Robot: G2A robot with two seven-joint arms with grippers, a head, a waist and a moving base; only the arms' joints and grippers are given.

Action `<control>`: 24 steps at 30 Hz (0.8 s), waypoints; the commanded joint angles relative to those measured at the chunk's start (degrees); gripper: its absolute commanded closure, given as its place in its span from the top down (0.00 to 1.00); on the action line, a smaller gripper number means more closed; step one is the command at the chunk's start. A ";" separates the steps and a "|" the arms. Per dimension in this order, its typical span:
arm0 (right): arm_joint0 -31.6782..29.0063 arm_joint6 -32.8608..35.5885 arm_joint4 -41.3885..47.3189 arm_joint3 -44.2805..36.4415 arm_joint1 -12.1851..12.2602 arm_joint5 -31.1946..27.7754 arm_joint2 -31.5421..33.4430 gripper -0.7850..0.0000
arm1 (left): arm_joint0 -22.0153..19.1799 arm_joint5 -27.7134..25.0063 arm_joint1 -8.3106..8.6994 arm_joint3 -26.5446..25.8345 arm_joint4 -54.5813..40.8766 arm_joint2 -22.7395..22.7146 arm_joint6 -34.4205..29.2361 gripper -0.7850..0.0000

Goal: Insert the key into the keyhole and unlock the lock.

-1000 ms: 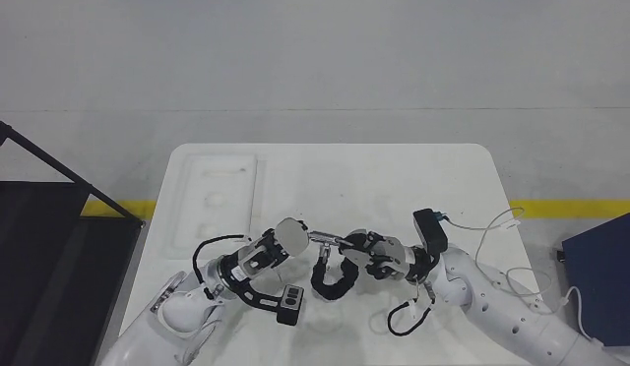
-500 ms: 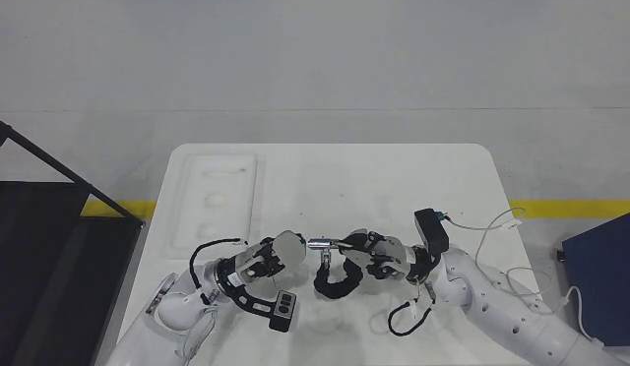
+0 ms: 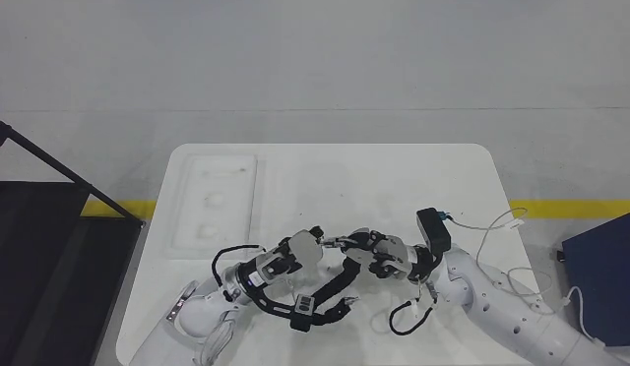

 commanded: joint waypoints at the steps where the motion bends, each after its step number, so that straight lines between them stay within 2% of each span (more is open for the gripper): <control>1: 0.05 -0.15 -0.07 0.10 0.04 0.00 0.09 0.00 | 0.08 -1.29 -0.13 -0.20 0.00 0.46 -1.53 1.00; 6: -0.05 -0.81 -0.47 0.61 0.32 0.00 0.75 0.00 | 0.38 -3.57 -0.06 -1.43 0.00 1.00 -4.65 1.00; 13: -0.69 -1.65 -1.11 0.51 0.93 0.00 2.12 0.00 | 0.33 -5.39 0.49 -2.15 0.00 1.65 -5.95 1.00; 19: -1.37 -2.42 -1.51 0.86 1.63 0.00 4.05 0.00 | 0.34 -12.80 0.70 -4.23 0.00 1.84 -13.66 1.00; 24: -2.15 -1.66 -0.13 2.74 2.01 0.08 7.05 0.00 | 2.16 -15.47 0.79 -8.49 -2.64 -1.56 -19.77 1.00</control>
